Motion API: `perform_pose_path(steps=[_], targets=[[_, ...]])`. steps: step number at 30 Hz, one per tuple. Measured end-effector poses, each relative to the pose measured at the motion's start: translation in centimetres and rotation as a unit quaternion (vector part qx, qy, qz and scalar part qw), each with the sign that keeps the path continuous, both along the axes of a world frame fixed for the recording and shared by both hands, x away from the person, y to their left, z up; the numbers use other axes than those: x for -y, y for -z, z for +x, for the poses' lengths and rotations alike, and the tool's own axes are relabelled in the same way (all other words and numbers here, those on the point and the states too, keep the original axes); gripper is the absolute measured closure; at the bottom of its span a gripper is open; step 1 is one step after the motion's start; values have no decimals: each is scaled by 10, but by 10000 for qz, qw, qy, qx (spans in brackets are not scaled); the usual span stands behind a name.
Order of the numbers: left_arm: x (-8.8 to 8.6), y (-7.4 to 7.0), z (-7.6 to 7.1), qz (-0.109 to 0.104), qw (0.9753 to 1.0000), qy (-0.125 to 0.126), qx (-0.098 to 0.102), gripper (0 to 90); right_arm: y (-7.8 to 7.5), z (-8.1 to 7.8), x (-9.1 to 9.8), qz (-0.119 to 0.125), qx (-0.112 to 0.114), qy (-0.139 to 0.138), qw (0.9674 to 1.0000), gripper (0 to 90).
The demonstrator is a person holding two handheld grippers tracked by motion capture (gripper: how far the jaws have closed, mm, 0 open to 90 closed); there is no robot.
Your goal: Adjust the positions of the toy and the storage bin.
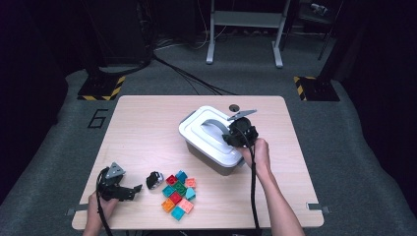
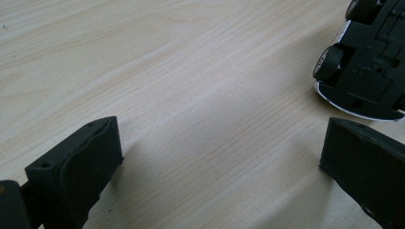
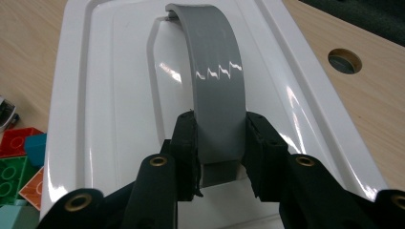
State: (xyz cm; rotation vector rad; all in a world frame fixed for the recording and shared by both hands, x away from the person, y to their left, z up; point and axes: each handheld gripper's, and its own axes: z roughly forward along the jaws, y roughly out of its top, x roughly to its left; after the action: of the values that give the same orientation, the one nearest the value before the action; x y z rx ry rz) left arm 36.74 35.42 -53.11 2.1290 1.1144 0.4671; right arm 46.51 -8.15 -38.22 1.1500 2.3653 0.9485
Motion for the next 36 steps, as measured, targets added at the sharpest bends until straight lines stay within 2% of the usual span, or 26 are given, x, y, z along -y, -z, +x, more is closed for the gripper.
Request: perform_pose_path(steps=[12, 15, 20, 22, 23, 28, 30, 32, 33, 36], targets=[[0, 0, 0, -5, 10000, -8, 12, 3, -3, -23, -22, 46, -167, -8, 9998, 676], [0, 0, 0, -2, 10000, -9, 9, 3, -3, -26, -27, 36, -151, -68, 9999, 675], [0, 0, 0, -2, 10000, -10, 9, 3, -3, -30, -33, -178, -108, -116, 9997, 660], [0, 0, 0, -3, 10000, -11, 9, 3, -4, -30, -34, -65, -141, -160, 9998, 612], [0, 0, 0, 3, 10000, -10, 6, 3, -5, -29, -34, -57, -78, -189, 9998, 591], [0, 0, 0, 1, 10000, -25, 13, 3, -16, -21, -45, -201, 63, -319, 9993, 536], [0, 0, 0, 0, 10000, -29, 14, 3, -19, -16, -51, -296, 51, -401, 9987, 536], [0, 0, 0, 2, 10000, -32, 13, 3, -20, -9, -56, -423, 160, -492, 9978, 525], [0, 0, 0, -2, 10000, -31, 14, 3, -20, -6, -58, -420, 121, -523, 9977, 526], [0, 0, 0, -2, 10000, -32, 13, 3, -18, -1, -66, -573, 110, -586, 9966, 611]])
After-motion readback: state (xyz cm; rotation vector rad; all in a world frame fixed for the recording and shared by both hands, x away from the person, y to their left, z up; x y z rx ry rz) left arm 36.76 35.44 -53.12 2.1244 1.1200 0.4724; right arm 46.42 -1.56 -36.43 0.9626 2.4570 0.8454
